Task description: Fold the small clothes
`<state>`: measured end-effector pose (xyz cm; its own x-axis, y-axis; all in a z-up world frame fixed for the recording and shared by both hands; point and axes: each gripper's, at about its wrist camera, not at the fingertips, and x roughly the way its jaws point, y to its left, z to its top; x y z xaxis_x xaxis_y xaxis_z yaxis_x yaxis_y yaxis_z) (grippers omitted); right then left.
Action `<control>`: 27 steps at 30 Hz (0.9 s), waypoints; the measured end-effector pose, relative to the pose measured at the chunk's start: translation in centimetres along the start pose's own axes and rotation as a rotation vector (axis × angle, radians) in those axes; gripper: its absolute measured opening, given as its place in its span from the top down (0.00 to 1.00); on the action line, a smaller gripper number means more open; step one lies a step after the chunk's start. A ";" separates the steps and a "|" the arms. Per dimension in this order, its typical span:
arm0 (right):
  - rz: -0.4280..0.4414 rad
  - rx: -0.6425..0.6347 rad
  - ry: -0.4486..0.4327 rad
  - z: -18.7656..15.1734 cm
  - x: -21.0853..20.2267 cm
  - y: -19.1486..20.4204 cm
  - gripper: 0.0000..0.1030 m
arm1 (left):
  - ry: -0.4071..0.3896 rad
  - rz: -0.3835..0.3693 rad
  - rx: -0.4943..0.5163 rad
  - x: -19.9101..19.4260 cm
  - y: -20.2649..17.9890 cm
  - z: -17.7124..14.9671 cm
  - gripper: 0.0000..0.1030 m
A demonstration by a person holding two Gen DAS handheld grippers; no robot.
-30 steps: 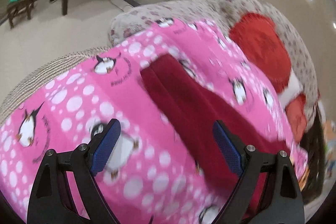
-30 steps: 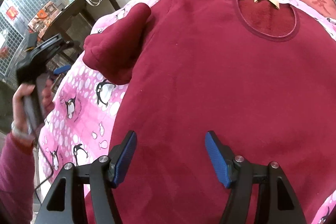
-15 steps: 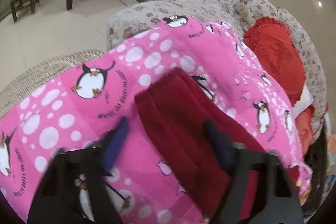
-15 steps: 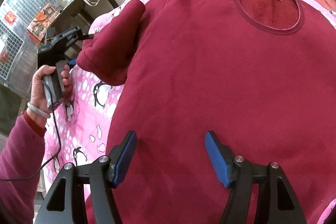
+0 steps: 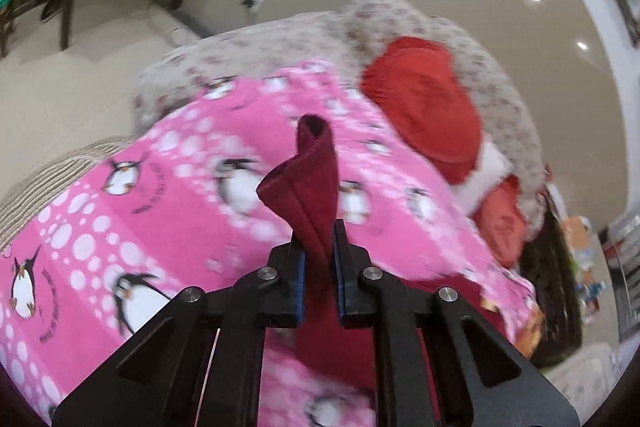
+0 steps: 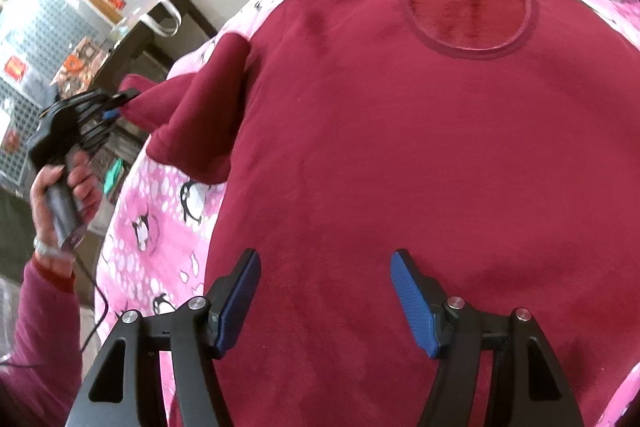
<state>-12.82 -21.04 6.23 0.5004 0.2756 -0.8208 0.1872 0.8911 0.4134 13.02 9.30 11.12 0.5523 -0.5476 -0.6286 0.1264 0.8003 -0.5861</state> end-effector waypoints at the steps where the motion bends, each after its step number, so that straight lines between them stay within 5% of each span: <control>1: -0.001 0.004 -0.008 0.0 -0.4 -0.1 0.37 | 0.001 -0.024 0.028 -0.5 -1.5 -0.4 0.91; 11: -0.030 0.088 -0.093 0.2 -4.6 -3.8 0.37 | 0.123 -0.251 0.279 -0.4 -16.2 -8.4 0.91; 20: -0.110 0.209 -0.149 -0.4 -8.0 -8.6 0.37 | 0.292 -0.212 0.462 7.1 -23.6 -20.1 0.91; 24: -0.125 0.280 -0.156 -0.9 -9.3 -11.2 0.37 | 0.409 -0.256 0.453 10.1 -24.7 -23.2 0.89; 27: -0.115 0.309 -0.152 -1.4 -9.4 -12.3 0.37 | 0.425 -0.213 0.481 10.3 -25.0 -24.8 0.87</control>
<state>-21.00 -34.11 8.36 0.5765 0.1025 -0.8107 0.4850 0.7555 0.4404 -4.88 -22.40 6.68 0.1149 -0.6754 -0.7285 0.6034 0.6300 -0.4889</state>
